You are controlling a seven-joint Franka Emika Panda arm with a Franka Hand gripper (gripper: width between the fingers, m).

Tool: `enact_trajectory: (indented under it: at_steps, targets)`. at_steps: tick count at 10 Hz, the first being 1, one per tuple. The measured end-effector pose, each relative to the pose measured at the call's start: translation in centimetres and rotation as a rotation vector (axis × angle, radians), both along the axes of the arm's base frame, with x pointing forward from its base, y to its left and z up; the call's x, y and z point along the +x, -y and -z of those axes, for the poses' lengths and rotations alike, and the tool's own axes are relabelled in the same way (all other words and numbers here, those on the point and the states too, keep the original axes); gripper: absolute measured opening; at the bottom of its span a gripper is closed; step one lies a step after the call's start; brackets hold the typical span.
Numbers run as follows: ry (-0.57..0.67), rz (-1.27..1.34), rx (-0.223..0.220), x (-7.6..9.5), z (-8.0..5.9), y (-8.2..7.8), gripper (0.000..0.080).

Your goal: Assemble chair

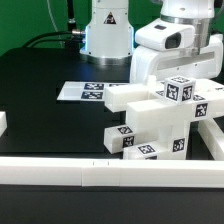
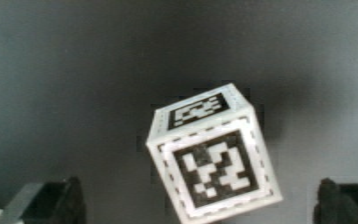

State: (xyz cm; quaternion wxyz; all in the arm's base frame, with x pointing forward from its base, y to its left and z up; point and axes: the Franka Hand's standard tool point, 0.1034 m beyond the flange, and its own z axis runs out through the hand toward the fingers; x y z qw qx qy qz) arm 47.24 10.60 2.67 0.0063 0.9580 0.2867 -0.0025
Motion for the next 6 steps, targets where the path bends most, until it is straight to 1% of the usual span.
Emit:
enact_trajectory:
  at_steps: [6]
  targets:
    - [0.001,-0.004,-0.001,0.25,0.16,-0.04,0.0649]
